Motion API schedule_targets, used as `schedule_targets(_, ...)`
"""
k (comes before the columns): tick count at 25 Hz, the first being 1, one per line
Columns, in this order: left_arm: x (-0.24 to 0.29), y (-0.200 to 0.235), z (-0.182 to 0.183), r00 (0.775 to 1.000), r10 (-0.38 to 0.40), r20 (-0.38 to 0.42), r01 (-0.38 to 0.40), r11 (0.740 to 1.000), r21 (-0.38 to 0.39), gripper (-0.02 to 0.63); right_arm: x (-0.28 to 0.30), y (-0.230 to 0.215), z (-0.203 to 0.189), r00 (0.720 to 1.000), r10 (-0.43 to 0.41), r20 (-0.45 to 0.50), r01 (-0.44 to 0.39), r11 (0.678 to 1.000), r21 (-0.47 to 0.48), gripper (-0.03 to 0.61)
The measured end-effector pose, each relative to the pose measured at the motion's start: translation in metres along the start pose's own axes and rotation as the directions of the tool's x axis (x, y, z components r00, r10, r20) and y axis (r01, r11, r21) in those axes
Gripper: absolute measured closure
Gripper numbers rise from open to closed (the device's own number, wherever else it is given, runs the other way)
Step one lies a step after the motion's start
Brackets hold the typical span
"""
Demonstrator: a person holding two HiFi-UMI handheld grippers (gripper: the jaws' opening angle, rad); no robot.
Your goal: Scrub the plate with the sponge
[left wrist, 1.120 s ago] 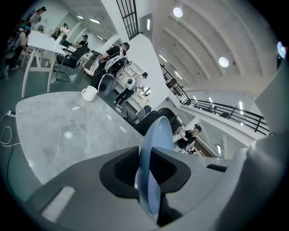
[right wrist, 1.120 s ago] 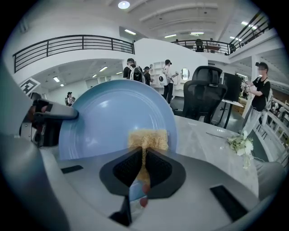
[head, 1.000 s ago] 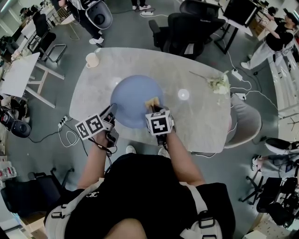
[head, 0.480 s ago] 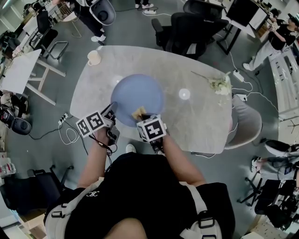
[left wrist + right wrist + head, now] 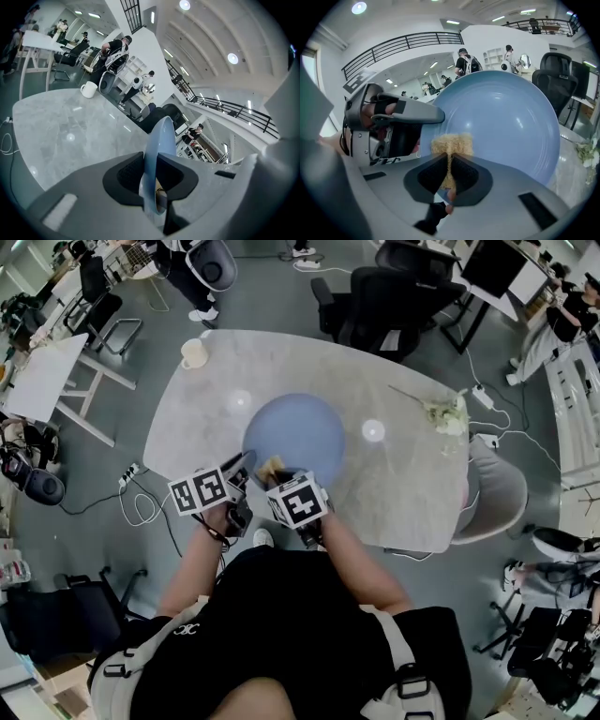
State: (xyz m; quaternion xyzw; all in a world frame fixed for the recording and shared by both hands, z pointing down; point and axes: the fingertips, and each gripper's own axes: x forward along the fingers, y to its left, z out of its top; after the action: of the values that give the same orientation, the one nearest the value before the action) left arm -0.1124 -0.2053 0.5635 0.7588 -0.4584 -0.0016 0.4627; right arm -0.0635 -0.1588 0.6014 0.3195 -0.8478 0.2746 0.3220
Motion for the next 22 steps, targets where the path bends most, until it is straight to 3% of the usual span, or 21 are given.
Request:
schedule_targets(7,-0.005,-0.008,-0.003,0.999,-0.035,-0.028,0.036,0.998,0.055,0.548,-0.008,-0.016,0.013,0.999,-0.007,0.054,0.004,0.998,0.058,0.556)
schedule_targets(13,-0.004,-0.019,-0.019,0.996,-0.037,-0.078,0.047,0.989,0.141,0.546,-0.021,-0.043,0.032,0.992,-0.066,0.105,0.055,0.993,0.102,0.557)
schedule_targets(22,-0.007,-0.030,-0.025,0.990,-0.089,-0.111,0.108,0.978,0.177,0.541,-0.042,-0.087,0.052,0.970,-0.170,0.171,0.141,0.975,0.171,0.557)
